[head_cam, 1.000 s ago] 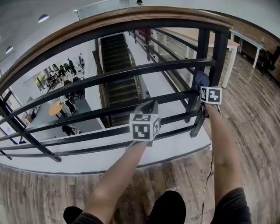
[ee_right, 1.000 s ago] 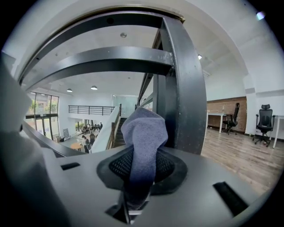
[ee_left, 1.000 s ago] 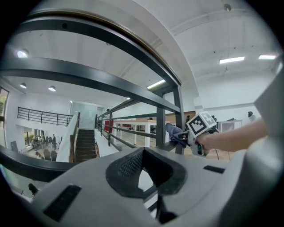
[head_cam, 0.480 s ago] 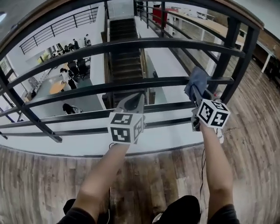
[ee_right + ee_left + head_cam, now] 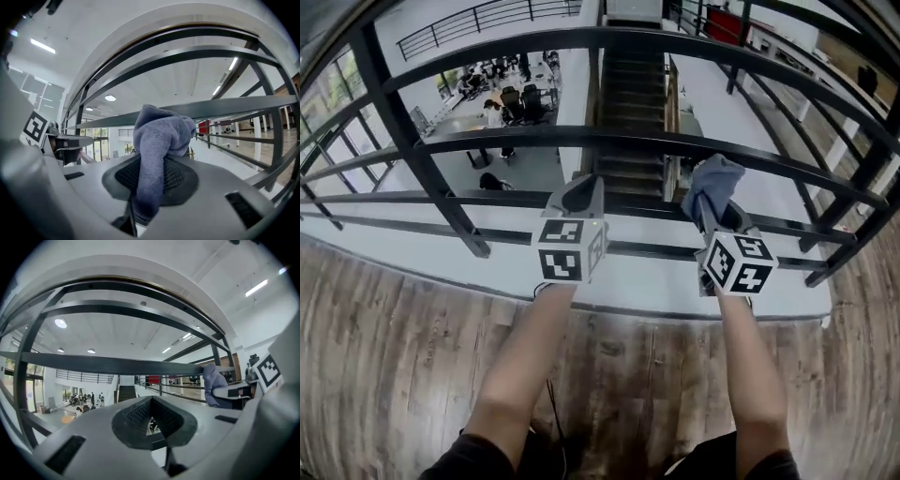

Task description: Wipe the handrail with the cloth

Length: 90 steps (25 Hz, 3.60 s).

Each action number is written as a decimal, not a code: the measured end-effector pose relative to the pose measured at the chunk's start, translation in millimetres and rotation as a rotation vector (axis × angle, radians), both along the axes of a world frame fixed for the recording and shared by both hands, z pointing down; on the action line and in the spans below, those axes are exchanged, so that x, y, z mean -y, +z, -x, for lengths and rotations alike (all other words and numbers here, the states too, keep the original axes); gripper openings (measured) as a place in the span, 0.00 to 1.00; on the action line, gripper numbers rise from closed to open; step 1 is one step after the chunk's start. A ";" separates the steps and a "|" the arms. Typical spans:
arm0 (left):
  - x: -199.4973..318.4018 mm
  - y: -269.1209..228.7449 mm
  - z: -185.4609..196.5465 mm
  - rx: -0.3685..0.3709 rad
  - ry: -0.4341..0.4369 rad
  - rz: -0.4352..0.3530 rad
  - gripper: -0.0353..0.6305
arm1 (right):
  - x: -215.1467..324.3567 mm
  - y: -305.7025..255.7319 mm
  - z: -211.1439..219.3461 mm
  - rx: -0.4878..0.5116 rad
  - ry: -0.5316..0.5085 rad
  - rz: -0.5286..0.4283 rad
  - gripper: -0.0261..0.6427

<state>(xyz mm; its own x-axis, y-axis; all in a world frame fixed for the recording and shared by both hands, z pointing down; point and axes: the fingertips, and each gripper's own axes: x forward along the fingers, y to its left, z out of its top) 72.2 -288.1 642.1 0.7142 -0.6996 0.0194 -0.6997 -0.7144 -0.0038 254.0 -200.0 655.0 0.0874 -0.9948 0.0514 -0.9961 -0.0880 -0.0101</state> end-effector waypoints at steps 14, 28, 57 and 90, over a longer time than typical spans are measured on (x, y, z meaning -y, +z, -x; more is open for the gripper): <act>136.2 24.2 271.6 -0.065 -0.173 -0.048 0.06 | 210.0 33.1 373.6 -0.061 -0.325 0.112 0.17; 204.8 57.6 458.6 -0.070 -0.382 -0.039 0.06 | 314.4 64.2 566.1 -0.016 -0.314 0.202 0.17; 153.7 64.4 319.7 -0.061 -0.200 0.096 0.06 | 238.5 81.6 397.5 -0.045 -0.206 0.272 0.17; 49.6 65.6 84.7 0.029 0.066 0.132 0.06 | 105.8 75.5 126.5 -0.030 0.004 0.267 0.17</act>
